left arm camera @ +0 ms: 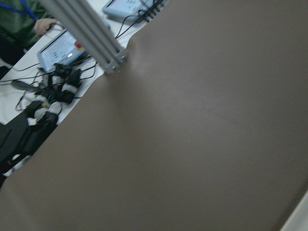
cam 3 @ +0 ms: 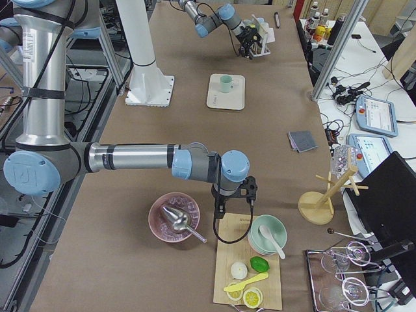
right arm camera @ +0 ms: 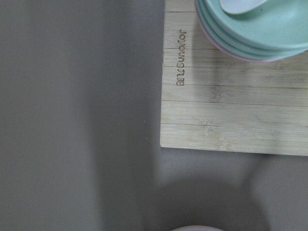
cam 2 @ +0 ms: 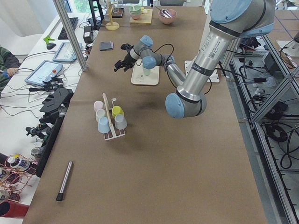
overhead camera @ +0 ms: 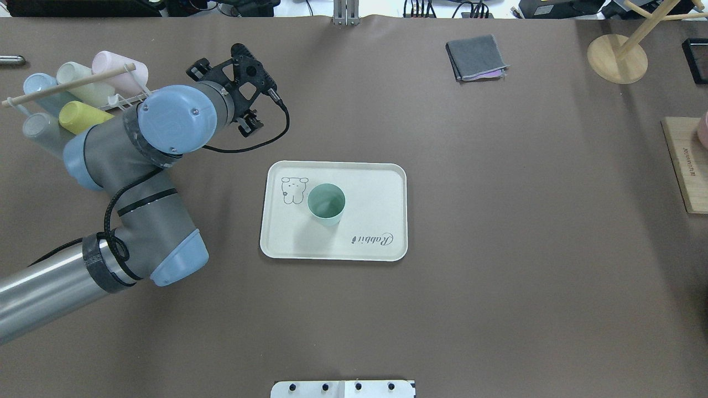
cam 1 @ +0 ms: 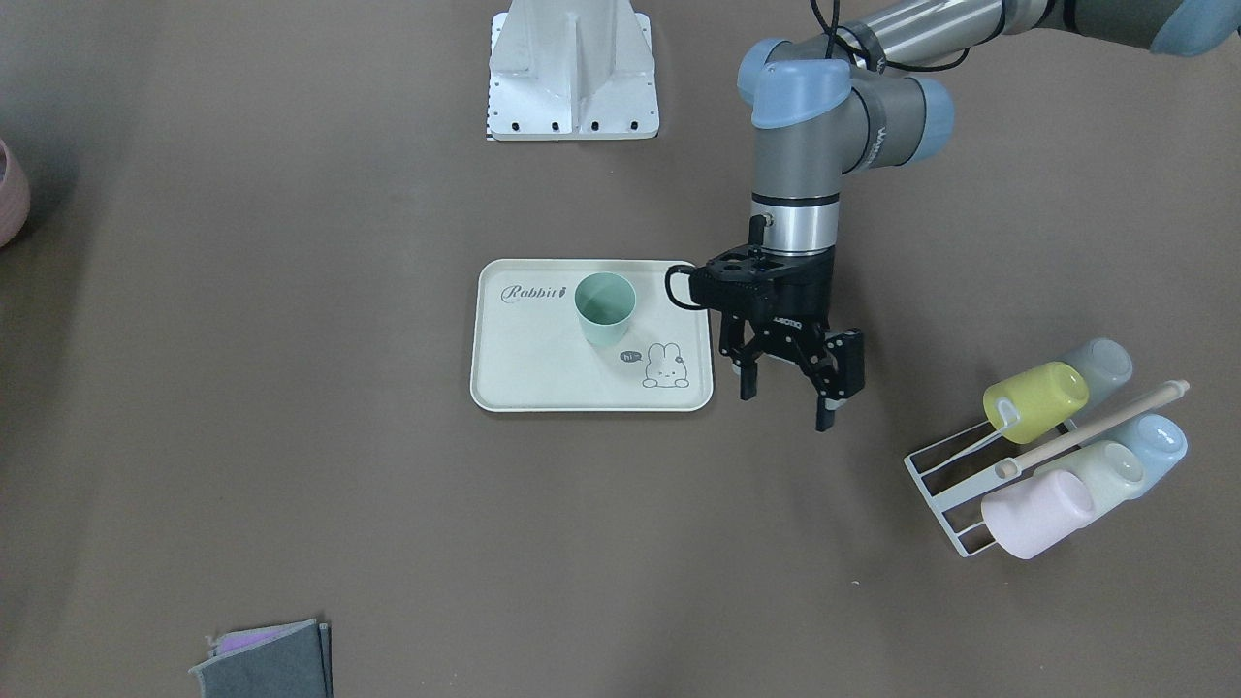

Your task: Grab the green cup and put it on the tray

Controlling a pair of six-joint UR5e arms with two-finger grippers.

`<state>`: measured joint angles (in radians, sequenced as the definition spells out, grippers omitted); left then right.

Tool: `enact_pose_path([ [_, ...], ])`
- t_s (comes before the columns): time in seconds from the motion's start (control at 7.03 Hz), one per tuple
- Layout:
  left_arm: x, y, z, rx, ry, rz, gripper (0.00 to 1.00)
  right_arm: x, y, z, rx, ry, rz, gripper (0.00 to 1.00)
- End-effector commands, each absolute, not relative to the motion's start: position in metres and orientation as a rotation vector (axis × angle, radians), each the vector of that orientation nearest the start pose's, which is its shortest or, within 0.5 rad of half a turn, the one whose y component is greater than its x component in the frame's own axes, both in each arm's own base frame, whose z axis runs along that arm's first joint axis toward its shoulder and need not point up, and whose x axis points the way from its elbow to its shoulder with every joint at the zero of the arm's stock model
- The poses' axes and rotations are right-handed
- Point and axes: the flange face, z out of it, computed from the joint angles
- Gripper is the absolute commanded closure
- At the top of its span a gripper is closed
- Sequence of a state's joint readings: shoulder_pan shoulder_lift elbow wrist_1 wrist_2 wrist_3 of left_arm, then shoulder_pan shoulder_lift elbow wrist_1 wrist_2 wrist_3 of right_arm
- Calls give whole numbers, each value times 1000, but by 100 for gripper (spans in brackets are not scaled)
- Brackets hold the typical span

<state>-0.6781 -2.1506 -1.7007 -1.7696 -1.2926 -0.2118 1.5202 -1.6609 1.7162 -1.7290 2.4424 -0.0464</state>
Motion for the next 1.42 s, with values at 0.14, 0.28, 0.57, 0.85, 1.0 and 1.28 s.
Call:
enact_pose_path([
  [0.14,313,-582,238,792,142,392,2,34,-448,639,-99,-870,-46,0],
  [0.28,273,-596,249,713,265,351,2,34,-449,638,-98,-870,-46,0],
  [0.57,182,-616,286,564,462,279,2,34,-450,636,-94,-870,-48,0],
  [0.85,103,-601,366,352,689,200,2,35,-447,641,-105,-870,-42,0],
  [1.0,69,-586,402,283,755,146,2,34,-447,641,-104,-872,-43,0],
  [1.28,1,-534,487,156,840,13,2,35,-447,642,-106,-869,-40,0],
])
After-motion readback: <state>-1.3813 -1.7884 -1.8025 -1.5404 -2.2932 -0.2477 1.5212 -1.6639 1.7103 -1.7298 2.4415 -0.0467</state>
